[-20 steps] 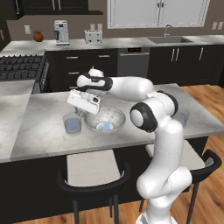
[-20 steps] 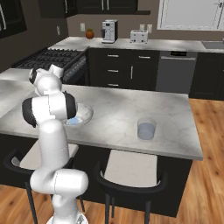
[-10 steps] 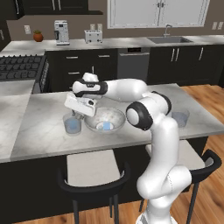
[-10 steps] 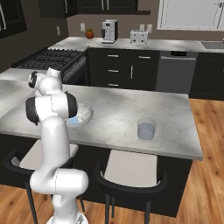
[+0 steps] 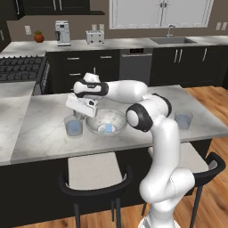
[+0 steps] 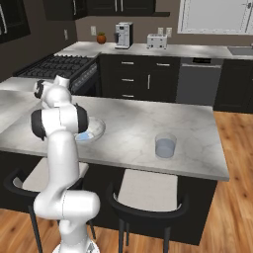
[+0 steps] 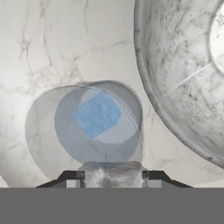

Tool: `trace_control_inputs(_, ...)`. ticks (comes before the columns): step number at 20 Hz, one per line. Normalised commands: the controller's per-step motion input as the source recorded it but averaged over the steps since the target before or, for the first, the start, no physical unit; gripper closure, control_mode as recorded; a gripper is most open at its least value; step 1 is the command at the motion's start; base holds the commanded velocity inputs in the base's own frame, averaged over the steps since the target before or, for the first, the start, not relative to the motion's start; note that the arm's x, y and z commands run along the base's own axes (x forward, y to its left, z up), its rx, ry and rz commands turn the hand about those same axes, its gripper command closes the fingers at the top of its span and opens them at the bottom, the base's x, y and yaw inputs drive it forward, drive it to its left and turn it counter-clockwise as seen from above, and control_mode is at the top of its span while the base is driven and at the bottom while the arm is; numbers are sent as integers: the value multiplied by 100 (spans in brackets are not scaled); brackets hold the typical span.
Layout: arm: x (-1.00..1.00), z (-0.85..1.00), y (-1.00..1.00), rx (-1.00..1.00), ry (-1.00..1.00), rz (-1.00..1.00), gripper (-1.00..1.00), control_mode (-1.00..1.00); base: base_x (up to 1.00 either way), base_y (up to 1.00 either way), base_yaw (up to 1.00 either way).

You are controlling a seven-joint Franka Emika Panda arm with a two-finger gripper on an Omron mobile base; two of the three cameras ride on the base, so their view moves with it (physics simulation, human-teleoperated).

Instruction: There are four ice cubes in the ice bowl. Place two ice cubes in each glass of water.

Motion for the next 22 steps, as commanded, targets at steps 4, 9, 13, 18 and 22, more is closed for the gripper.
trace_control_inputs(4,14,-2,0,0,0,-4,100,-100,0,0,0)
trace_control_inputs(9,13,-9,0,0,0,-4,100,-100,0,0,0)
trace_control_inputs(13,15,-9,0,0,0,-7,100,-100,0,0,0)
trace_control_inputs(18,13,-4,4,0,0,-9,100,-100,0,0,0)
trace_control_inputs(22,1,0,17,0,-1,-11,100,-100,0,0,0)
